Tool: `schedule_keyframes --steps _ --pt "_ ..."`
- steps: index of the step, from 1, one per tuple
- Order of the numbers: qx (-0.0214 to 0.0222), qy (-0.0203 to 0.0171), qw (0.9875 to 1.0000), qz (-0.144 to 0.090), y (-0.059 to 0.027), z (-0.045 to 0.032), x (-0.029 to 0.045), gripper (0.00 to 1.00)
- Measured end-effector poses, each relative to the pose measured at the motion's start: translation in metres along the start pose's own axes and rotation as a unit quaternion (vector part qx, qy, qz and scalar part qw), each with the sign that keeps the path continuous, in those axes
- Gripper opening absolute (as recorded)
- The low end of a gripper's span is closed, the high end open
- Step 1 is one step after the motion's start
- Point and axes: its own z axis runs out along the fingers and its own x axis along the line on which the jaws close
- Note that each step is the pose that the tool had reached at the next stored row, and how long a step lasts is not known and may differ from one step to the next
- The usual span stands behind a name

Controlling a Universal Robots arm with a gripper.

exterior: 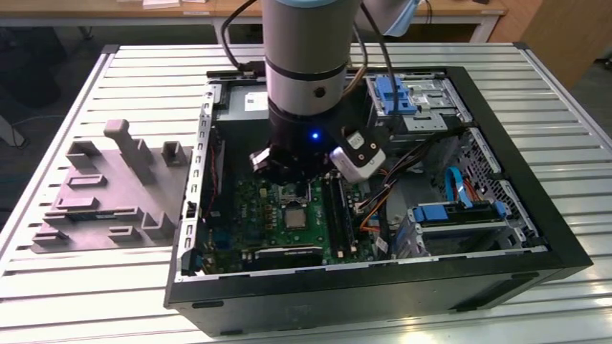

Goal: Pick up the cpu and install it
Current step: 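Close the cpu cover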

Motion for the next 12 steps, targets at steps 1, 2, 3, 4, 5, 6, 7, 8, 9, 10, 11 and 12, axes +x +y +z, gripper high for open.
schedule_keyframes --steps 1,2,3,4,5,6,7,8,9,10,11,12 --pt "0.0000 0.0000 1.0000 0.000 0.0010 0.0006 -0.0022 0.11" --pt "0.0002 0.0000 1.0000 0.000 0.0023 0.0015 -0.0049 0.11" --pt "0.0004 0.0001 1.0000 0.000 0.0034 0.0021 -0.0079 0.11" --pt "0.0005 0.0001 1.0000 0.000 0.0046 0.0026 -0.0108 0.11" --pt "0.0010 0.0002 1.0000 0.000 0.0064 0.0032 -0.0132 0.11" --pt "0.0011 0.0003 1.0000 0.000 0.0079 0.0039 -0.0152 0.11" --pt "0.0011 0.0002 1.0000 0.000 0.0087 0.0048 -0.0163 0.11" --pt "0.0013 -0.0015 1.0000 -0.001 0.0091 0.0060 -0.0164 0.11" --pt "0.0027 -0.0056 1.0000 -0.001 0.0090 0.0060 -0.0161 0.11" --pt "0.0039 -0.0113 0.9999 -0.002 0.0091 0.0063 -0.0159 0.11" --pt "0.0037 -0.0150 0.9999 -0.004 0.0092 0.0066 -0.0157 0.11" --pt "0.0026 -0.0173 0.9998 -0.005 0.0092 0.0070 -0.0156 0.11"
